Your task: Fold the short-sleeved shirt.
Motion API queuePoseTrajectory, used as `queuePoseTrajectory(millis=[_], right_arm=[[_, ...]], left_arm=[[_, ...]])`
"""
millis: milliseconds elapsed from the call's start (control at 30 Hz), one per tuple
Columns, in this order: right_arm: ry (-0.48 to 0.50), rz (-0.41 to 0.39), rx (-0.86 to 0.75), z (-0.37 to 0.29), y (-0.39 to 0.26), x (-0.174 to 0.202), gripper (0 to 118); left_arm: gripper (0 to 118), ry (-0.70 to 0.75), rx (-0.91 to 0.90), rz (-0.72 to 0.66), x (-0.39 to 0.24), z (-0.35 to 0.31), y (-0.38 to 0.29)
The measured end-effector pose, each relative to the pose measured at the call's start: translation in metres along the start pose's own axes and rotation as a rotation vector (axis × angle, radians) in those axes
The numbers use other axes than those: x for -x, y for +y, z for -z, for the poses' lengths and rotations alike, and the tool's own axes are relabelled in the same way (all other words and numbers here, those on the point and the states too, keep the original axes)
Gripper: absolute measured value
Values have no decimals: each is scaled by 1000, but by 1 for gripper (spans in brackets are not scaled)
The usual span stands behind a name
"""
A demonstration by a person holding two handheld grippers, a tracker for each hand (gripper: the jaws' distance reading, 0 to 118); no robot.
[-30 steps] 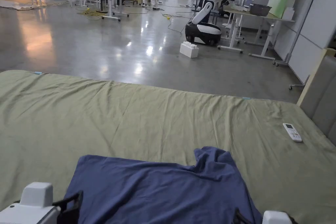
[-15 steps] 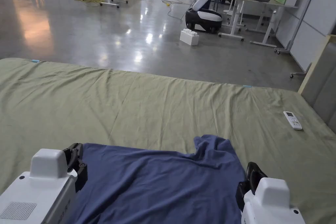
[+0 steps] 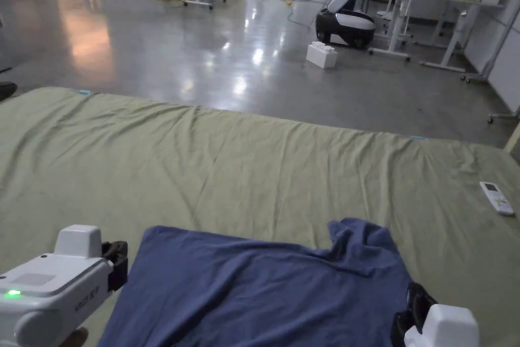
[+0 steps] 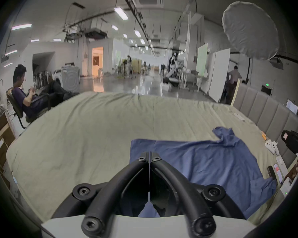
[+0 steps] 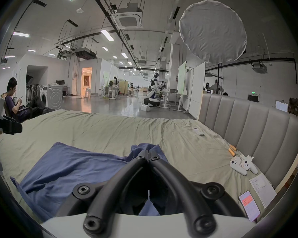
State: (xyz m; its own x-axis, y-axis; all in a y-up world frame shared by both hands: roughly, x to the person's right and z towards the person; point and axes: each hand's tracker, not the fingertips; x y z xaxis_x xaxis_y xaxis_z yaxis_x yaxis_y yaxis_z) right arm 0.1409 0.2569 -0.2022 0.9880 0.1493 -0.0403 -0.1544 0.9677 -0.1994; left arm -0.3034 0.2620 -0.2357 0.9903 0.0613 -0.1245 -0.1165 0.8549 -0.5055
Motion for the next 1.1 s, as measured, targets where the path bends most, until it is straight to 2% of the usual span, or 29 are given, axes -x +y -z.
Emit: queuePoseTrajectory(millis=[133,300,367,433,533,600,800,900,967,1100], right_arm=[[0,-19,25,17,-7,0,0],[0,-24,84,39,-20,-1,0],[-3,-26,102,45,-26,-2,0],[-14,-25,114,51,-32,-3,0],[-18,-32,149,59,-42,-5,0],[-21,-42,166,64,-48,-5,0],[-32,-56,201,74,-61,-7,0],[-32,-55,216,78,-63,-7,0],[-36,-56,225,80,-65,-8,0],[-33,-50,243,88,-66,-13,0]], left_arm=[[0,-13,116,-51,22,64,15],[1,-12,227,-37,34,139,37],[5,-5,271,-33,33,166,44],[23,-6,286,-26,33,190,49],[65,14,332,-9,31,224,51],[77,23,365,2,29,243,51],[77,82,493,36,27,291,33],[76,97,480,50,19,292,23],[67,118,448,81,11,288,21],[35,84,428,98,3,286,18]])
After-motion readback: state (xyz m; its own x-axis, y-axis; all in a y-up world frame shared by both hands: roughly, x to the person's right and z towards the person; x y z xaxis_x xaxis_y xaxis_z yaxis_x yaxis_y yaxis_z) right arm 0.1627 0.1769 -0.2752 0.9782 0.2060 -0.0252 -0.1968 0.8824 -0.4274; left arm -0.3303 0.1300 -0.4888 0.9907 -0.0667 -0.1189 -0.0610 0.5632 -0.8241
